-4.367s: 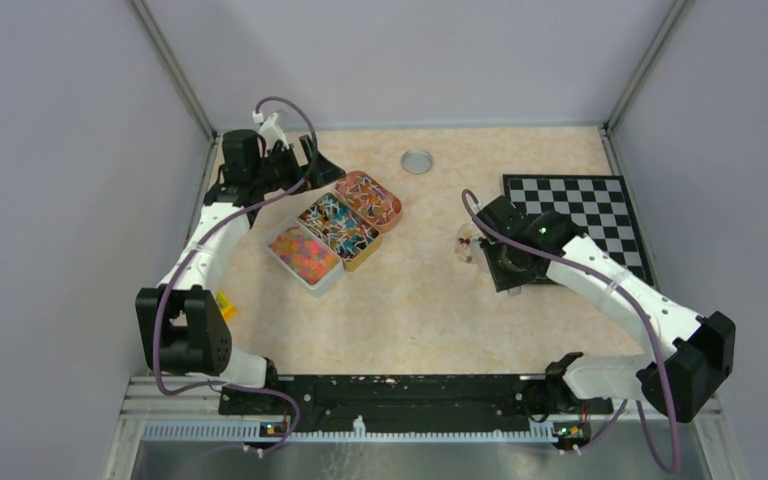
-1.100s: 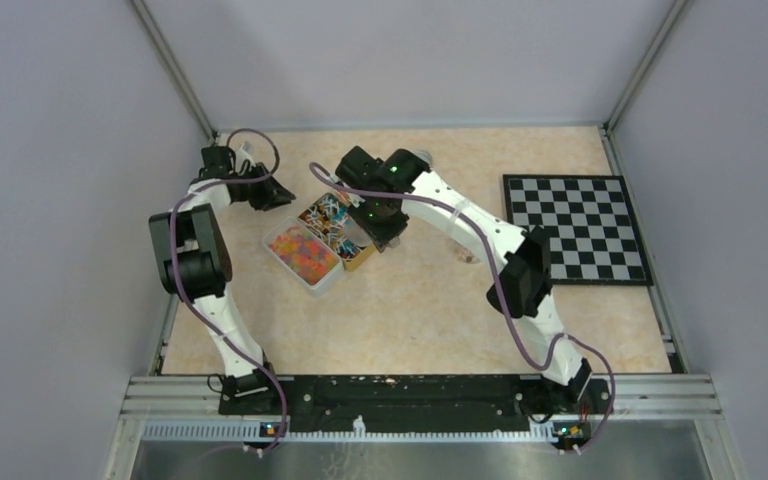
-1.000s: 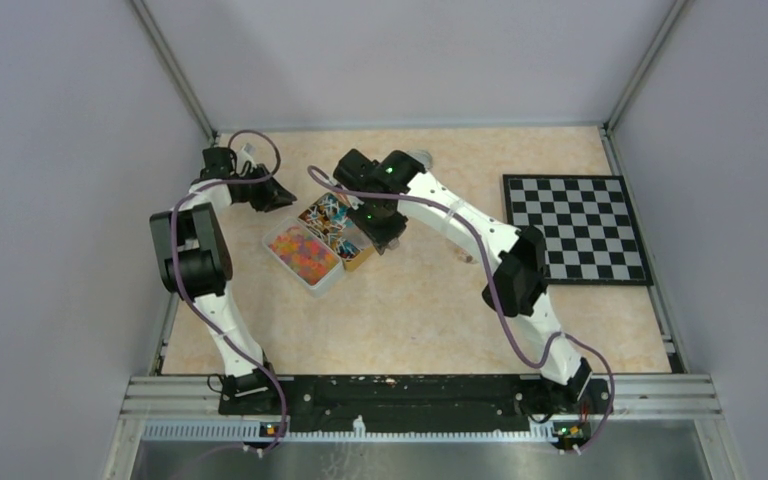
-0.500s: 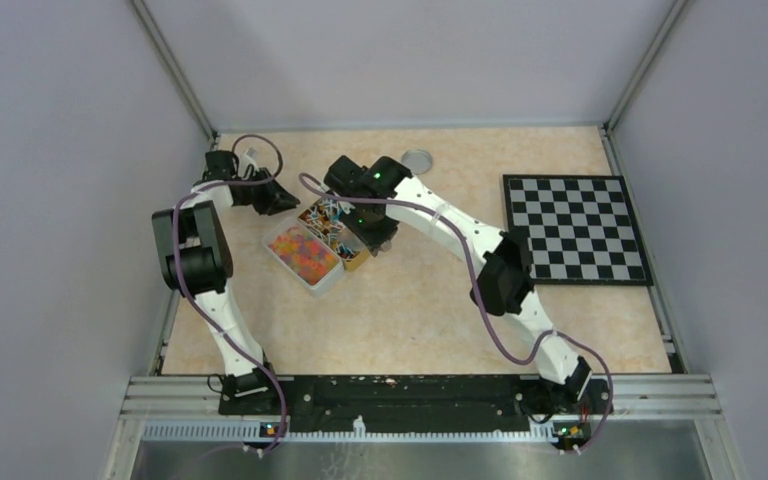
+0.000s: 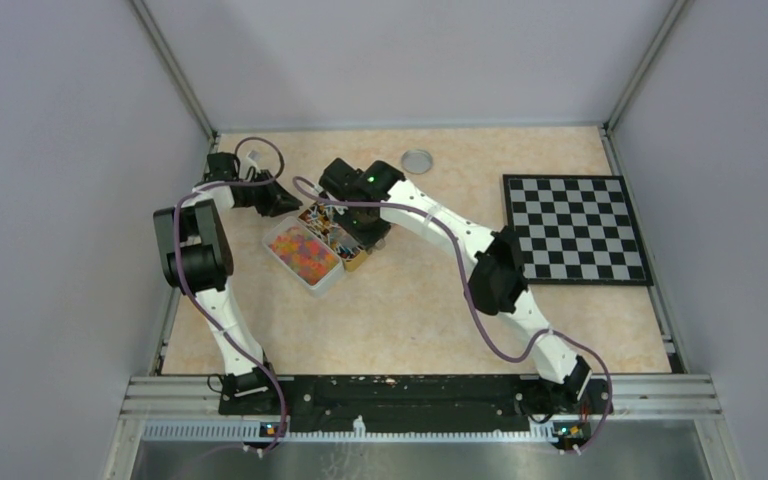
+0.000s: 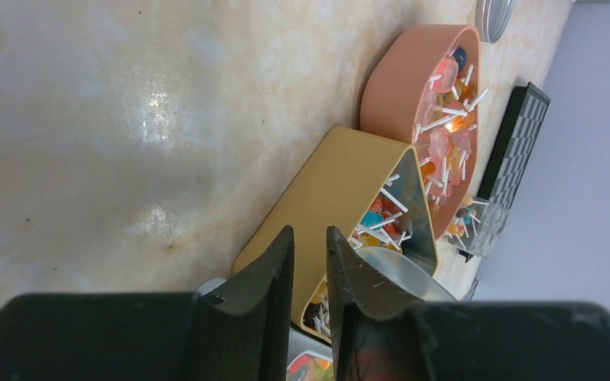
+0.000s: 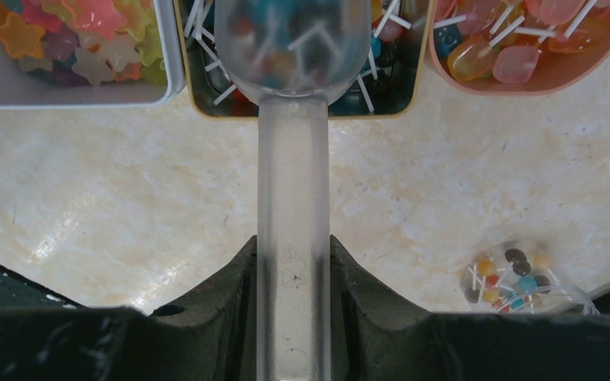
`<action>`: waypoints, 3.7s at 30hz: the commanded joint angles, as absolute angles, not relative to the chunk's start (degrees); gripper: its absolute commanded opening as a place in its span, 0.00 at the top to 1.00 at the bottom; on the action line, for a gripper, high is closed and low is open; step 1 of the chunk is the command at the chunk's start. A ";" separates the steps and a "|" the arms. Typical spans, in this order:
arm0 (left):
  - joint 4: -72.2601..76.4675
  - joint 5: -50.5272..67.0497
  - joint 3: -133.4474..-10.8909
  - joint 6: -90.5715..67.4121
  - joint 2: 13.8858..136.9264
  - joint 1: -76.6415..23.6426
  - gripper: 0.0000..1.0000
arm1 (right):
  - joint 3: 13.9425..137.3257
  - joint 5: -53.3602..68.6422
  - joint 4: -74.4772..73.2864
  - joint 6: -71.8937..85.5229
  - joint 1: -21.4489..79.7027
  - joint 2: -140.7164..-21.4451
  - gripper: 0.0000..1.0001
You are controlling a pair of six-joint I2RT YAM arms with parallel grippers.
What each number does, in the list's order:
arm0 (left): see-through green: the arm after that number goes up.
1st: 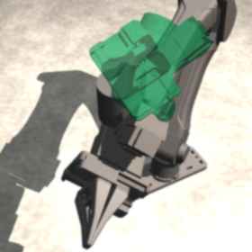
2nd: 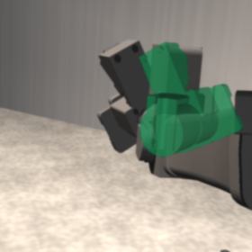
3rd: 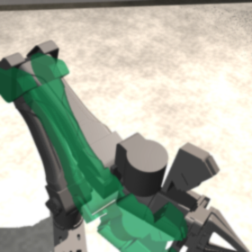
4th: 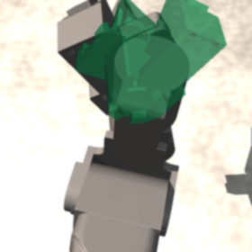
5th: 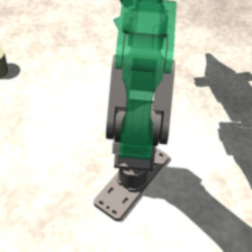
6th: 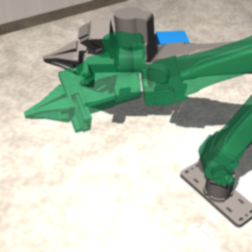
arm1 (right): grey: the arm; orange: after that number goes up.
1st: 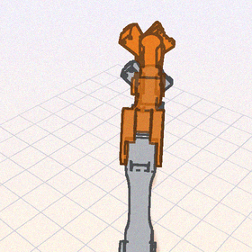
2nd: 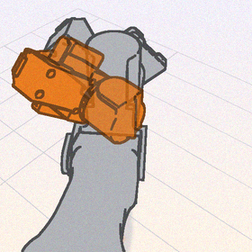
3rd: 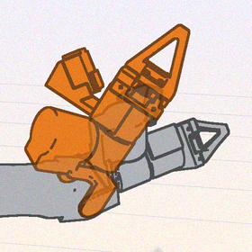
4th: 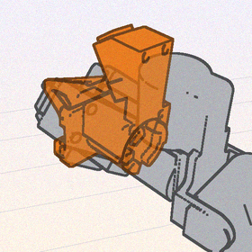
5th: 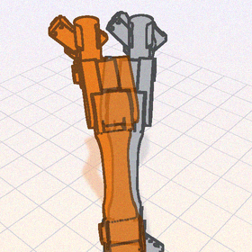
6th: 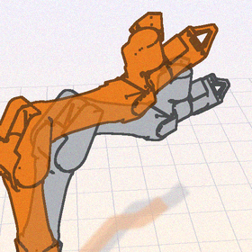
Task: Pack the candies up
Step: Scoop the fake candies from the storage box.
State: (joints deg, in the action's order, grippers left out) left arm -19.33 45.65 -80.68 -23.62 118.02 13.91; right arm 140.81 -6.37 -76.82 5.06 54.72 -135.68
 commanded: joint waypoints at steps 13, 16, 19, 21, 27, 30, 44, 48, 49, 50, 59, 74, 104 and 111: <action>-17.24 49.21 -81.27 -24.59 118.69 14.31 0.75 | 142.72 -10.16 -68.23 3.07 55.55 -138.29 1.00; -17.28 49.39 -81.26 -24.61 118.70 14.32 0.75 | 142.07 -10.62 -66.99 2.99 55.63 -138.25 1.00; -17.15 49.31 -81.24 -24.57 118.67 14.29 0.75 | 141.33 -11.36 -66.35 2.90 55.63 -138.06 1.00; -17.17 49.39 -81.22 -24.62 118.81 14.30 0.75 | 139.98 -11.67 -65.56 2.91 55.66 -137.51 1.00; -16.97 50.01 -81.10 -25.00 119.05 14.24 0.75 | 135.44 -11.81 -61.95 2.93 55.96 -135.80 1.00; -16.96 49.94 -81.06 -24.96 118.95 14.31 0.75 | 134.99 -12.06 -61.13 3.02 56.14 -135.90 1.00; -16.80 50.15 -80.97 -25.05 118.87 14.28 0.74 | 132.80 -12.90 -57.55 4.41 56.25 -133.62 1.00; -16.87 50.18 -80.96 -25.05 118.92 14.30 0.74 | 131.97 -12.93 -55.86 3.41 56.25 -133.47 1.00; -16.87 50.19 -80.99 -25.05 118.91 14.25 0.74 | 131.41 -13.00 -55.41 3.30 56.33 -133.50 1.00; -16.85 50.15 -81.00 -25.05 118.87 14.29 0.74 | 130.99 -12.94 -55.00 3.38 56.26 -133.55 1.00; -16.64 50.29 -80.95 -25.31 119.16 14.31 0.74 | 127.45 -13.61 -51.25 3.58 56.28 -133.07 1.00; -16.58 50.47 -81.04 -25.49 118.79 14.29 0.74 | 103.96 -13.19 -32.16 2.27 56.26 -119.75 1.00; -14.76 49.42 -80.54 -26.10 112.45 15.78 0.64 | 77.41 -13.21 -9.77 -0.64 56.02 -94.86 1.00; -15.58 47.54 -79.52 -25.06 108.84 15.70 0.63 | 76.93 -18.53 -21.14 5.00 55.34 -88.21 1.00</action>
State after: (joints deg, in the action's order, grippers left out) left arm -16.71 48.51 -80.18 -26.41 114.63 15.55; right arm 77.21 -14.20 -15.38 0.75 55.66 -94.17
